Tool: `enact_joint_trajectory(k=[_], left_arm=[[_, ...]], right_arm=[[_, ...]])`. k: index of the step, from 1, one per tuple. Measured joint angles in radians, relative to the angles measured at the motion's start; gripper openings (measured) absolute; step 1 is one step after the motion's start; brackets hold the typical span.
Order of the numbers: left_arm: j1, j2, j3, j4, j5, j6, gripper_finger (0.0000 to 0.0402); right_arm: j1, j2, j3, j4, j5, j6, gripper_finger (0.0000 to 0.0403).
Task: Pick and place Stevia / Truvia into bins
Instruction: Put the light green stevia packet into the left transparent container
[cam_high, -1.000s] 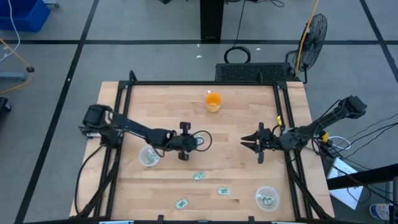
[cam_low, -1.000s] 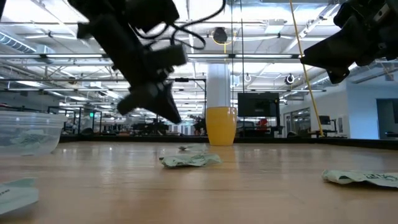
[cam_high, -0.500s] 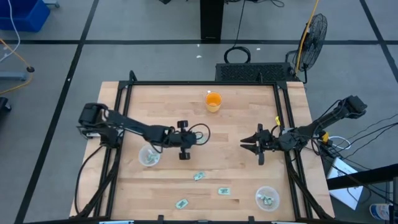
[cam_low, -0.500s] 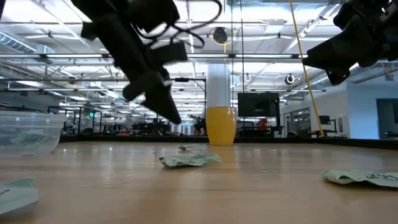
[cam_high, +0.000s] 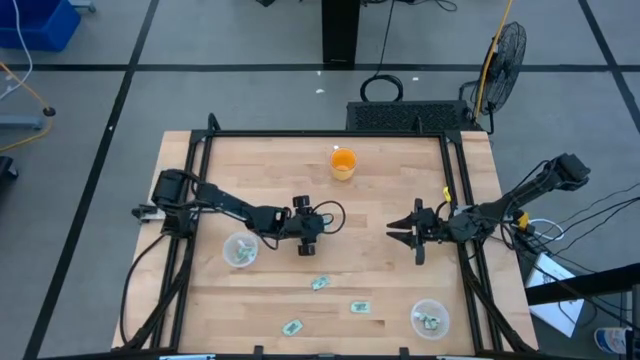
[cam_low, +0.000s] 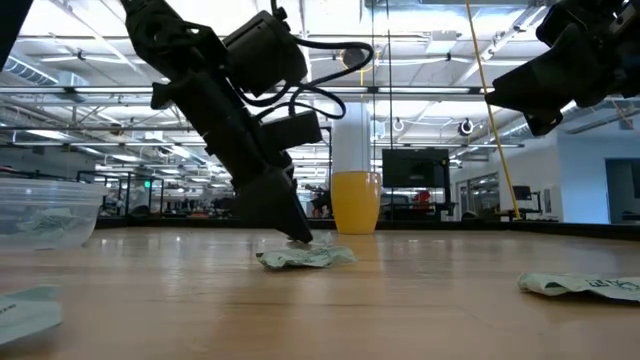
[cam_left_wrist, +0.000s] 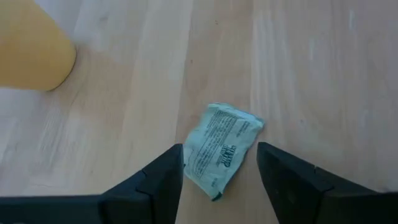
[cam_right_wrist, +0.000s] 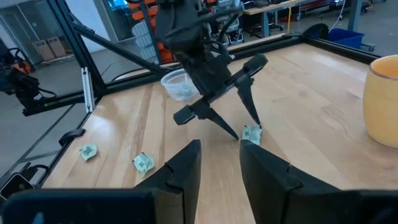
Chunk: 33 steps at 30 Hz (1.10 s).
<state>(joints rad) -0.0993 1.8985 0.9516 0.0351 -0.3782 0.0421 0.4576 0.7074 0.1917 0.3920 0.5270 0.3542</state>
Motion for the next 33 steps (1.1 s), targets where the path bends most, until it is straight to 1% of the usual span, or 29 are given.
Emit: enact_joint_trajectory(k=[4, 10, 14, 18, 22, 28, 33], left_arm=[[0.015, 0.007, 0.001, 0.006, 0.008, -0.026, 0.0209], [0.048, 0.009, 0.001, 0.014, 0.056, -0.052, 0.0183], [0.088, 0.012, 0.001, 0.014, 0.183, -0.064, 0.0161], [0.139, 0.014, 0.001, -0.002, 0.299, -0.122, 0.0138], [0.159, 0.015, 0.001, 0.002, 0.317, -0.147, 0.0111], [0.156, 0.017, 0.001, 0.021, 0.321, -0.101, 0.0068], [0.158, -0.029, -0.001, -0.014, 0.311, -0.086, 0.0034]], right_arm=[[0.000, 0.000, 0.000, 0.001, 0.000, 0.000, 0.0105], [0.000, 0.000, 0.000, 0.001, 0.000, 0.000, 0.0105], [0.000, 0.000, 0.000, 0.001, 0.000, 0.000, 0.0105], [0.000, 0.000, 0.000, 0.001, 0.000, 0.000, 0.0105], [0.000, 0.000, 0.000, 0.001, 0.000, 0.000, 0.0105], [0.000, 0.000, 0.000, 0.001, 0.000, 0.000, 0.0105], [0.000, 0.000, 0.000, 0.000, 0.000, 0.000, 0.0105]])
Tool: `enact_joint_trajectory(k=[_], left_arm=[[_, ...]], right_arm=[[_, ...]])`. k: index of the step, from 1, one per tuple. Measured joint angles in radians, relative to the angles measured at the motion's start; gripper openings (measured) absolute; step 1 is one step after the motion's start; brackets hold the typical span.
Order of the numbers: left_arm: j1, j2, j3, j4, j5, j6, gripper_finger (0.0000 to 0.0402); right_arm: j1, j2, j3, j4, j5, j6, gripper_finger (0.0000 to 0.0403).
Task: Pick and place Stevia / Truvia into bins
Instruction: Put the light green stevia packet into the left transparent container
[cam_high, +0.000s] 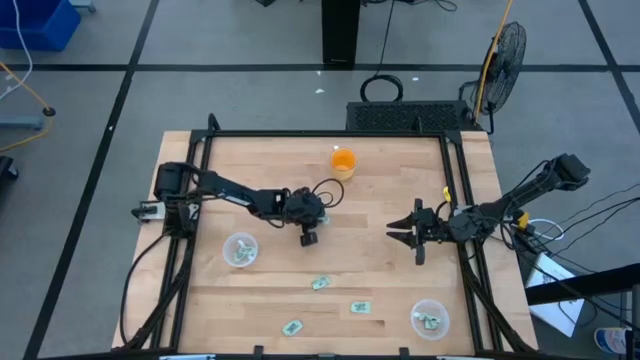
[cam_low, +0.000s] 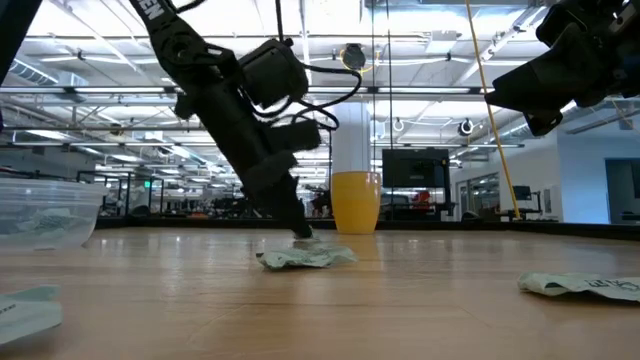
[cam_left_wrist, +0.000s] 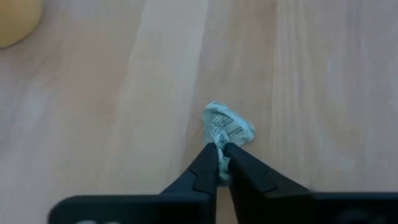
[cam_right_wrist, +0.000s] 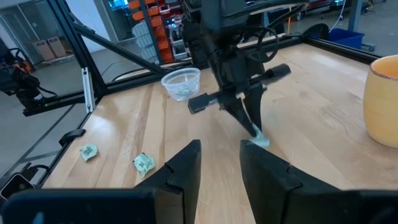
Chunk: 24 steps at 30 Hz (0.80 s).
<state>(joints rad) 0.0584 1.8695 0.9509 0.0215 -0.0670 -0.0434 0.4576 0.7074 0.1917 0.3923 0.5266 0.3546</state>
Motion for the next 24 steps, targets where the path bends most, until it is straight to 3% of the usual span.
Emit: enact_joint_trajectory(k=[6, 11, 15, 18, 24], left_arm=[[-0.011, -0.152, 0.001, -0.120, 0.002, 0.038, 0.0012], [-0.061, -0.348, 0.003, -0.380, 0.005, -0.046, 0.0042], [-0.151, -0.494, 0.003, -0.615, -0.003, -0.253, 0.0052], [-0.256, -0.576, 0.003, -0.774, -0.063, -0.442, 0.0036], [-0.471, -0.628, 0.001, -1.037, -0.136, -0.845, 0.0015]], right_arm=[[0.000, 0.000, 0.000, 0.000, -0.003, 0.004, 0.0105], [0.000, 0.000, 0.000, -0.007, -0.004, 0.025, 0.0105], [0.000, 0.000, 0.000, -0.009, -0.004, 0.027, 0.0105], [0.000, 0.000, 0.000, -0.009, -0.004, 0.027, 0.0105], [0.000, 0.000, 0.000, -0.010, -0.004, 0.027, 0.0105]])
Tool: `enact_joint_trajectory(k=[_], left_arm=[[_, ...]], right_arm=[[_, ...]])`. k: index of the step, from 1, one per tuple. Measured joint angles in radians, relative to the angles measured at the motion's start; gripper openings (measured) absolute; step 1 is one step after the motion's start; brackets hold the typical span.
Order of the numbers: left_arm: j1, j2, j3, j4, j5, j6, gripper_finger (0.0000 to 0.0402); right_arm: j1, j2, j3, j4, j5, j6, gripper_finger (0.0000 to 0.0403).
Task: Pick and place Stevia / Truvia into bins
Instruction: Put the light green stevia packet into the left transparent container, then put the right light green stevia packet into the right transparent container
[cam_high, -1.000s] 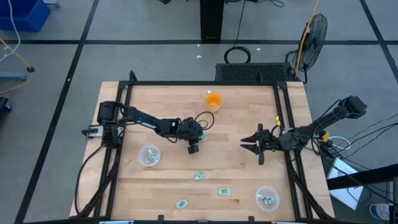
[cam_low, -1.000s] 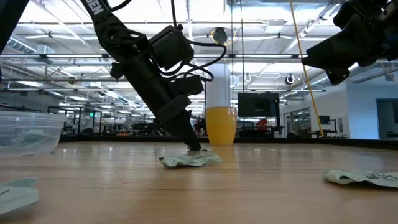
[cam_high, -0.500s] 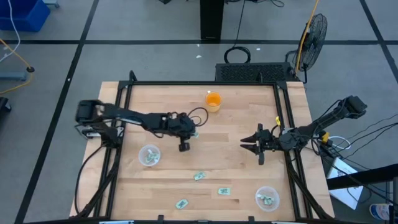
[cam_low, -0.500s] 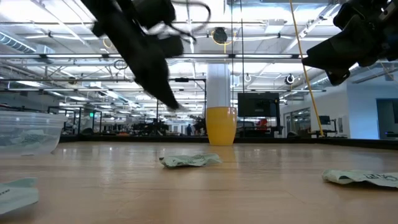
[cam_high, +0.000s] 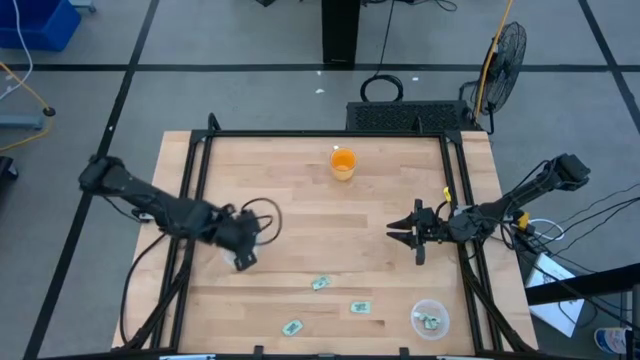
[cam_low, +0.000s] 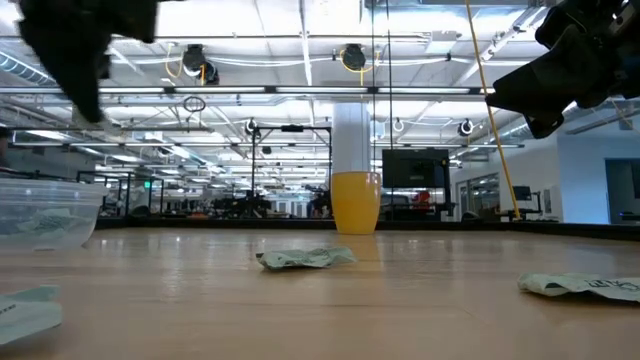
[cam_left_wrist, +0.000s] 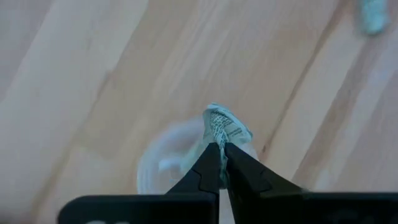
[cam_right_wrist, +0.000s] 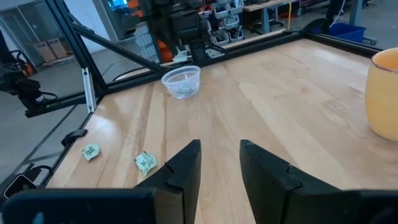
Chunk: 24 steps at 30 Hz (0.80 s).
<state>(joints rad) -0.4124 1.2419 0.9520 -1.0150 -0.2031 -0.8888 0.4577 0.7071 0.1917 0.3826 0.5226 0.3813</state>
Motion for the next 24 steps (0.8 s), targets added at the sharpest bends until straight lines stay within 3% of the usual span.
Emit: enact_joint_trajectory(k=[3, 7, 15, 19, 24], left_arm=[[-0.078, 0.010, 0.000, -0.038, -0.031, -0.154, 0.0044], [-0.138, 0.040, -0.012, -0.047, -0.034, -0.244, 0.0075], [-0.143, 0.097, -0.132, -0.039, -0.035, -0.351, 0.0076], [-0.122, 0.100, -0.137, -0.012, -0.037, -0.323, 0.0076], [-0.091, 0.100, -0.037, -0.007, -0.110, -0.162, 0.0076]], right_arm=[[0.000, 0.000, 0.000, 0.000, 0.000, 0.000, 0.0105], [0.000, 0.000, 0.000, 0.001, 0.000, 0.000, 0.0105], [0.000, 0.000, 0.000, 0.002, 0.000, 0.000, 0.0105], [0.000, 0.000, 0.000, 0.015, 0.000, -0.001, 0.0105], [0.000, 0.000, 0.000, 0.047, -0.019, -0.003, 0.0105]])
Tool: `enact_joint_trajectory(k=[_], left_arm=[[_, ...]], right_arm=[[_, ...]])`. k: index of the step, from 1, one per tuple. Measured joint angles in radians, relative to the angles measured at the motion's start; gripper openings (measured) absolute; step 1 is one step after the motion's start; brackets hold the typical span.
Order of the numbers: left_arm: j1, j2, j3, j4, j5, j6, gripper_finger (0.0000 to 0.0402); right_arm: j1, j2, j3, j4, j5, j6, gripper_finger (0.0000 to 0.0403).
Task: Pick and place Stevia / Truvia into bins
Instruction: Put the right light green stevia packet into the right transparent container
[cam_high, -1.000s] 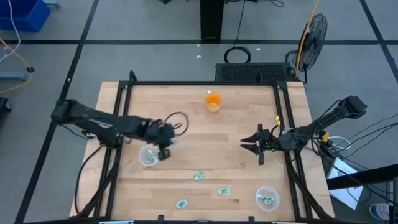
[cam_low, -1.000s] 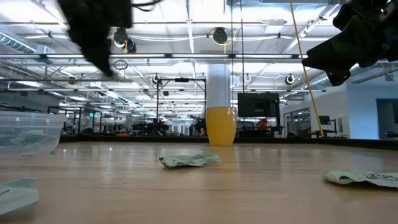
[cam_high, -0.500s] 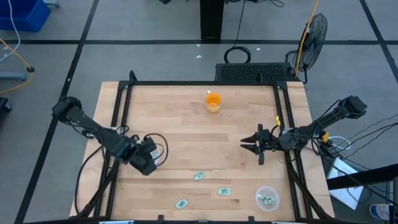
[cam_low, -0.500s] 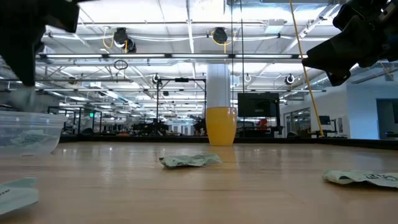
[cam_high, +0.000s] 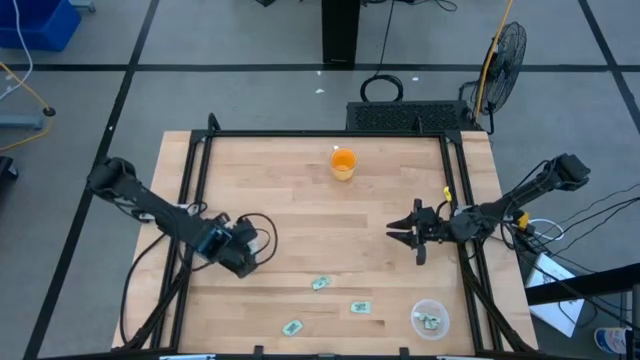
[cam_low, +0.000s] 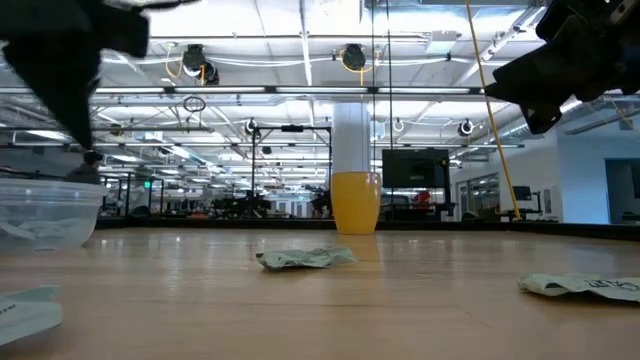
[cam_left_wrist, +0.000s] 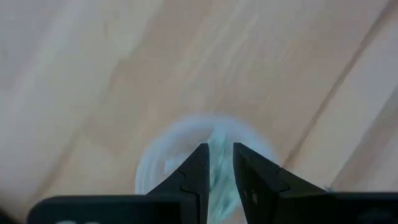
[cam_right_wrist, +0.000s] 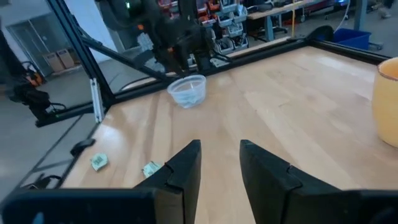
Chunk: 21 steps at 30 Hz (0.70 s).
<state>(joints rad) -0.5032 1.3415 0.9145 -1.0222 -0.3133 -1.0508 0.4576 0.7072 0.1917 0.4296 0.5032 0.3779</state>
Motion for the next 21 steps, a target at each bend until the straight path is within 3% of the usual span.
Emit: enact_joint_trajectory(k=[4, 9, 13, 21], left_arm=[[0.029, -0.001, 0.088, 0.059, -0.101, 0.121, 0.0076], [0.062, -0.001, 0.111, 0.201, -0.162, 0.305, 0.0076], [0.092, -0.001, 0.111, 0.271, -0.200, 0.397, 0.0077], [0.149, 0.000, 0.111, 0.297, -0.211, 0.465, 0.0077]], right_arm=[[0.000, 0.024, 0.000, 0.040, -0.062, -0.011, 0.0105], [0.000, 0.125, 0.000, 0.187, -0.115, -0.055, 0.0105], [0.000, 0.270, 0.046, 0.274, -0.196, -0.089, 0.0105], [0.000, 0.596, 0.236, 0.258, -0.343, -0.204, 0.0105]])
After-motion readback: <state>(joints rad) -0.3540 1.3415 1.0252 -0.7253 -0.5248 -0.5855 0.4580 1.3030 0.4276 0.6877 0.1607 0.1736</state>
